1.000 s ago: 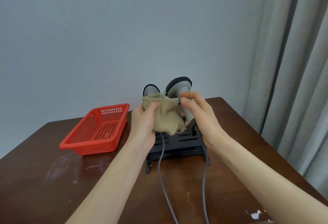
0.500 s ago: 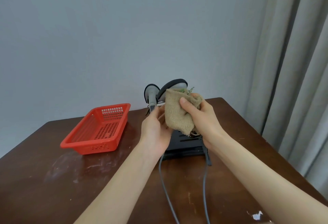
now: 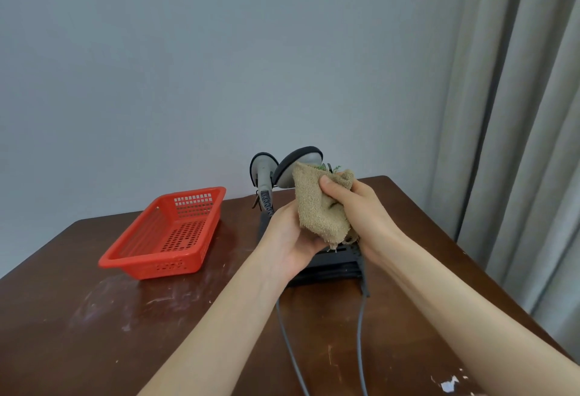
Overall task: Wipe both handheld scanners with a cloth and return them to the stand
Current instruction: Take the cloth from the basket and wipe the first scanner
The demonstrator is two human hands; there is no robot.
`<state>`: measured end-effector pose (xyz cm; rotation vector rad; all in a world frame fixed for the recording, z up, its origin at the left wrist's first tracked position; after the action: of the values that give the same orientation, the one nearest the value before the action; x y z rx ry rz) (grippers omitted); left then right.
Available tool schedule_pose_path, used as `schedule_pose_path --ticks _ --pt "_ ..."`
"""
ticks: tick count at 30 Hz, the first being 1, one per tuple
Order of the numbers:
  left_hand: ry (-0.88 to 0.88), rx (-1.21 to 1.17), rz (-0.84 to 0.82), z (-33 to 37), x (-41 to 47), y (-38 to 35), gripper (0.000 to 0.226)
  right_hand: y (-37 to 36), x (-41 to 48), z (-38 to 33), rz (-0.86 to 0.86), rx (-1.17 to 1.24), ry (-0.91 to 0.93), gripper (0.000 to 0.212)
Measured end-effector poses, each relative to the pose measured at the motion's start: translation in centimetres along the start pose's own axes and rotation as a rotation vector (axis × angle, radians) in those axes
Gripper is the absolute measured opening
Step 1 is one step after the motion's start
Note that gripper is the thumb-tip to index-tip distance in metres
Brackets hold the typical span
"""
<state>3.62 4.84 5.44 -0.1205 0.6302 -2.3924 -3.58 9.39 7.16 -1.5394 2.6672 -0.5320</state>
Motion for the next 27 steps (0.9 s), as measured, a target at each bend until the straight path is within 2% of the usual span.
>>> schedule_pose_path --ticks 8,11,14,16,17,20,24,27 --pt "0.021 -0.087 -0.011 -0.2 -0.2 0.5 0.022 0.1 -0.1 0.0 -0.064 -0.116 -0.061 0.026" --pt "0.001 -0.074 -0.020 0.2 -0.2 0.4 0.025 0.1 -0.1 0.1 -0.062 -0.058 -0.090 0.021" --pt "-0.009 -0.023 0.083 0.4 -0.1 1.2 0.013 1.3 0.5 0.2 0.064 0.197 -0.135 0.015" --pt "0.038 -0.095 0.121 0.1 -0.3 1.8 0.011 3.0 1.0 0.1 0.200 0.333 -0.126 0.015" --pt "0.061 -0.148 0.114 0.0 -0.5 1.9 0.015 3.8 1.2 0.0 0.255 0.326 -0.102 0.014" --pt "0.088 -0.132 0.070 -0.5 -0.7 2.0 0.025 5.0 1.4 -0.5 0.324 0.121 0.010 0.009" --pt "0.081 0.094 0.032 -0.7 -1.2 1.6 0.020 5.0 1.4 -1.4 0.327 -0.126 0.163 0.015" --pt "0.082 0.127 0.036 -0.5 -1.6 1.5 0.014 4.0 1.1 -2.6 0.293 -0.400 0.323 0.020"
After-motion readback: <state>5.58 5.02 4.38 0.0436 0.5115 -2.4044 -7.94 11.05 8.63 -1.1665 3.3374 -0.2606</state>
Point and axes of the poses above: each hand's wrist, its own x-axis towards the middle knuckle, its own y-axis out of the back of the hand, z = x × y, the point moved 7 cm from there along x, towards the middle knuckle, and after that the axes turned 3 degrees about x, right-handed, at the moved point
